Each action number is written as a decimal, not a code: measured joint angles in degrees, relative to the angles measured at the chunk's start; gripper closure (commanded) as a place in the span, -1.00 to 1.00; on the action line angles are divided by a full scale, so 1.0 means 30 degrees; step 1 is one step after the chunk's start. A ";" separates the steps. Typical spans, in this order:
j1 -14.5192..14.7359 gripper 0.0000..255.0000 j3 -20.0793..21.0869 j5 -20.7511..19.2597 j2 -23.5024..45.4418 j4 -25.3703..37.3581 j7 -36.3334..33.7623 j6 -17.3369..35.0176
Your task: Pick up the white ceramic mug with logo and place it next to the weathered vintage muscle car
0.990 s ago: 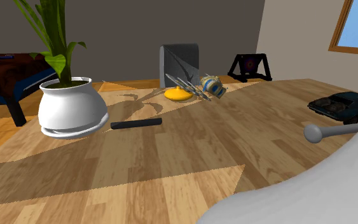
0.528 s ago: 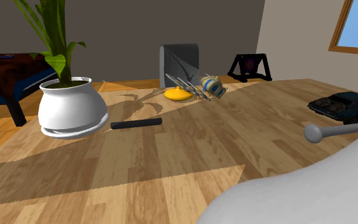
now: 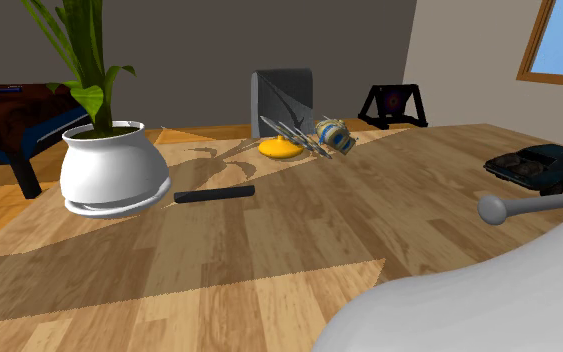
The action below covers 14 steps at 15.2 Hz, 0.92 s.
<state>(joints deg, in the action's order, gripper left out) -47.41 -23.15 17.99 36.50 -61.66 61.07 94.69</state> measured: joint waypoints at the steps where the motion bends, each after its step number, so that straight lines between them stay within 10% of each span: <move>1: 0.0077 1.00 -0.0008 -0.0012 -0.0089 -0.0419 0.0054 0.0315; 14: 0.0500 1.00 0.0086 0.0183 0.0063 -0.3548 0.0568 0.3490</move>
<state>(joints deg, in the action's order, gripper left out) -45.91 -22.89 18.54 36.68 -72.31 62.77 105.16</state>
